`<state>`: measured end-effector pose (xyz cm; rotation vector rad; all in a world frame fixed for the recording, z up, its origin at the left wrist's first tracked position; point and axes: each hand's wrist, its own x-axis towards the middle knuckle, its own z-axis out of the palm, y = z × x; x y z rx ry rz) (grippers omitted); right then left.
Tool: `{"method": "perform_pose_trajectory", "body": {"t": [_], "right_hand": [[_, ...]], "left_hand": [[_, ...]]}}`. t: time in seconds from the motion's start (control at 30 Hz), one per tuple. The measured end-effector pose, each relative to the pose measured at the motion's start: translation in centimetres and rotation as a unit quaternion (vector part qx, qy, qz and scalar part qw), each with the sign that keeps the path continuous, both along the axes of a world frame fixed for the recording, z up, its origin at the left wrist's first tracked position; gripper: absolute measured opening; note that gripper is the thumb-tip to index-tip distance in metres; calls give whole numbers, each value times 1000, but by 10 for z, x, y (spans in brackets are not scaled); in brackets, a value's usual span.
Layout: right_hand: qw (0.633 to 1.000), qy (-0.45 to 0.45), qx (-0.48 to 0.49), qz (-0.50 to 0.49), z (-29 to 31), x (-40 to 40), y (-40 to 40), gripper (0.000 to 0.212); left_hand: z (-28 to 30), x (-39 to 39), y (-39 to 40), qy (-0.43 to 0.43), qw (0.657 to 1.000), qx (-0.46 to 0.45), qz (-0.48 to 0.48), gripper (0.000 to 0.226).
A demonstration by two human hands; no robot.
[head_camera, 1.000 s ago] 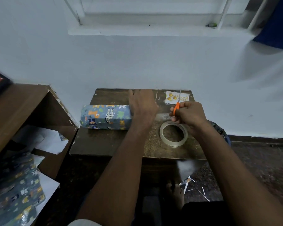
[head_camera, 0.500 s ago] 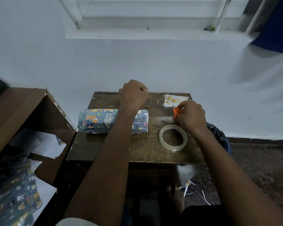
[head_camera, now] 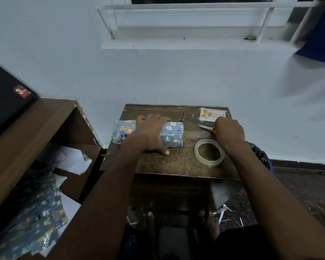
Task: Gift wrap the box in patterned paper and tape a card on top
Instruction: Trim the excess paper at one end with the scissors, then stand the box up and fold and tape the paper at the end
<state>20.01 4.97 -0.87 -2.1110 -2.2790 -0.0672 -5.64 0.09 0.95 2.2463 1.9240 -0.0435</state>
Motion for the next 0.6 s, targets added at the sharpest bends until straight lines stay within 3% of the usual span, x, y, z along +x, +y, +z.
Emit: {"method": "perform_pose_trajectory", "body": {"t": [0.07, 0.13, 0.23, 0.27, 0.33, 0.4, 0.47, 0.53, 0.6], "right_hand": [[1000, 13, 11, -5, 3, 2, -4, 25], [997, 57, 42, -14, 8, 3, -7, 32], [953, 300, 48, -1, 21, -3, -19, 23], [907, 421, 10, 14, 28, -9, -26, 20], [776, 619, -120, 13, 40, -26, -44, 27], [668, 712, -212, 30, 42, -41, -57, 36], [600, 765, -230, 49, 40, -51, -68, 48], [581, 782, -204, 99, 39, -57, -75, 52], [630, 743, -144, 175, 38, -62, -79, 39]], "left_hand": [[4, 3, -1, -36, 999, 33, -1, 97], [12, 4, -5, -132, 989, 74, -8, 90], [23, 5, -16, -328, 937, 120, -32, 81], [25, 6, -20, -382, 916, 117, -39, 78], [27, 9, -28, -469, 877, 99, -40, 77], [27, 12, -36, -532, 840, 99, -28, 78], [27, 12, -43, -576, 809, 119, -5, 76], [26, 11, -47, -610, 779, 147, 19, 76], [25, 11, -50, -628, 759, 170, 36, 79]]}}
